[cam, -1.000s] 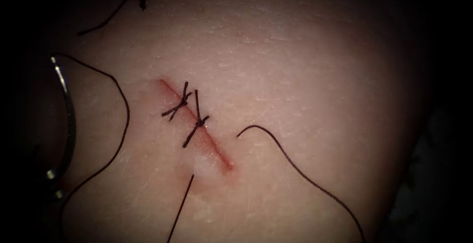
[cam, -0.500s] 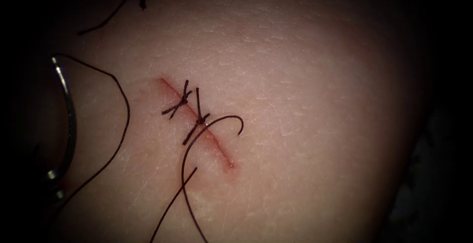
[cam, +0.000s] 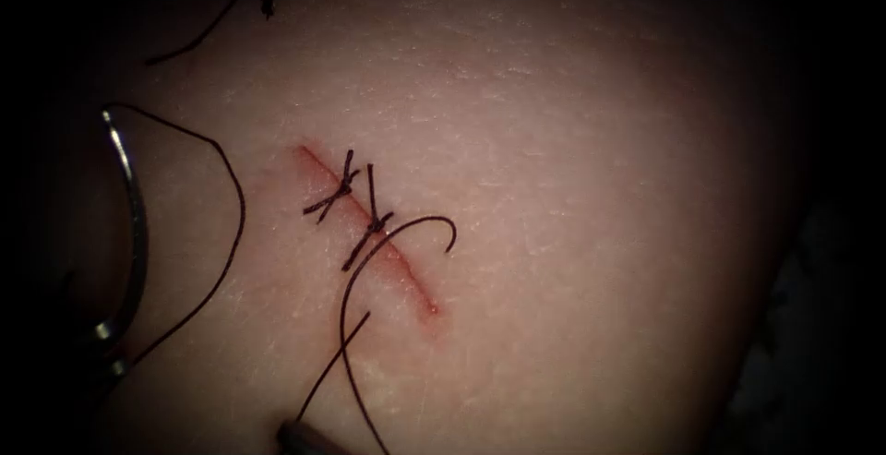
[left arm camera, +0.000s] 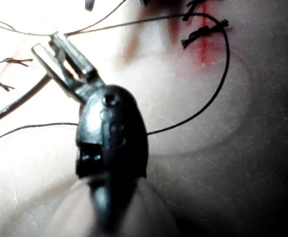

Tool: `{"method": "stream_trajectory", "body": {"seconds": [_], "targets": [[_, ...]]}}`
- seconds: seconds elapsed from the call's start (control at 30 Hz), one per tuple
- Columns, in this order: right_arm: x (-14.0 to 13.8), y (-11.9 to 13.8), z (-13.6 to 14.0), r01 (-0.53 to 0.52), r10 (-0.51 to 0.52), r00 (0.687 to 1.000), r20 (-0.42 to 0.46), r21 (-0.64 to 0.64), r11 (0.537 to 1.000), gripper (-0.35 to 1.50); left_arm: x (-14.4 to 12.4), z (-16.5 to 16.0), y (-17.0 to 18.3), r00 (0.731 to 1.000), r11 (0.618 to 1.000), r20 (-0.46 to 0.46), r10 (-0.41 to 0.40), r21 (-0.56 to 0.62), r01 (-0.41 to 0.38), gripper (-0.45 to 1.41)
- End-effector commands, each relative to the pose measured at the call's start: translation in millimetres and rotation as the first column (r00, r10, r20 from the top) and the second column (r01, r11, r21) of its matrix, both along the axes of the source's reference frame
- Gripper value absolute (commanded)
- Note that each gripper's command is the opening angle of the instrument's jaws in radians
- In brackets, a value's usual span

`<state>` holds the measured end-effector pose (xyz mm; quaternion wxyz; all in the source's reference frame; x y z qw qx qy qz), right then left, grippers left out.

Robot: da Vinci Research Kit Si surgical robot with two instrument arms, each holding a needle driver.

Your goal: Wound Closure

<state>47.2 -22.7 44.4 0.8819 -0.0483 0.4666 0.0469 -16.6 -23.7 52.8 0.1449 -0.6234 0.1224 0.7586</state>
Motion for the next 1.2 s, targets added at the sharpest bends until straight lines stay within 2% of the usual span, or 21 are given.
{"method": "stream_trajectory", "body": {"seconds": [0.03, 0.2, 0.47, 0.7, 0.77, 0.8, 0.83, 0.87, 0.9, 1.2], "targets": [[0.9, 0.2, 1.1, 0.0, 0.0, 1.0, 0.001, -0.002, 1.0, 1.26, -0.2, 0.7, -0.9, 1.0, 1.0, 0.001, 0.001, 0.004, -0.001, -0.45], [0.5, 1.7, 3.7, 0.009, -0.008, 0.999, 0.047, -0.029, 1.0, 1.28, -0.2, 0.7, -0.9, 1.0, 1.0, 0.001, 0.001, 0.004, -0.001, -0.45], [1.2, 1.0, 8.4, 0.059, -0.055, 0.992, 0.11, -0.037, 0.998, 1.28, -0.2, 0.7, -0.9, 1.0, 1.0, 0.001, 0.001, 0.004, -0.001, -0.45], [1.5, 1.9, 10.4, 0.072, -0.066, 0.987, 0.145, -0.041, 0.997, 1.25, -0.2, 0.7, -0.9, 1.0, 1.0, 0.002, 0.002, 0.004, -0.002, -0.45], [0.9, 2.2, 10.6, 0.06, -0.051, 0.985, 0.165, -0.048, 0.997, 1.09, -0.1, 0.7, -0.8, 1.0, 1.0, 0.002, 0.002, 0.005, -0.002, -0.45], [0.4, 2.3, 10.6, 0.056, -0.047, 0.984, 0.172, -0.05, 0.997, 0.86, -0.1, 0.7, -0.8, 1.0, 1.0, 0.002, 0.002, 0.005, -0.002, -0.45], [0.2, 2.3, 10.6, 0.058, -0.049, 0.984, 0.171, -0.05, 0.997, 0.56, -0.1, 0.7, -0.8, 1.0, 1.0, 0.002, 0.002, 0.005, -0.002, -0.45], [0.0, 2.2, 10.5, 0.064, -0.054, 0.984, 0.171, -0.055, 0.996, 0.15, -0.1, 0.7, -0.9, 1.0, 1.0, 0.002, 0.002, 0.004, -0.002, -0.45], [-0.3, 2.1, 10.4, 0.068, -0.058, 0.984, 0.169, -0.055, 0.996, -0.35, -0.1, 0.7, -0.9, 1.0, 1.0, 0.002, 0.002, 0.004, -0.002, -0.45], [0.1, -0.1, 8.0, 0.08, -0.073, 0.988, 0.135, -0.048, 0.996, -0.35, -0.2, 0.7, -0.9, 1.0, 1.0, 0.004, 0.001, 0.01, -0.001, -0.45]]}}
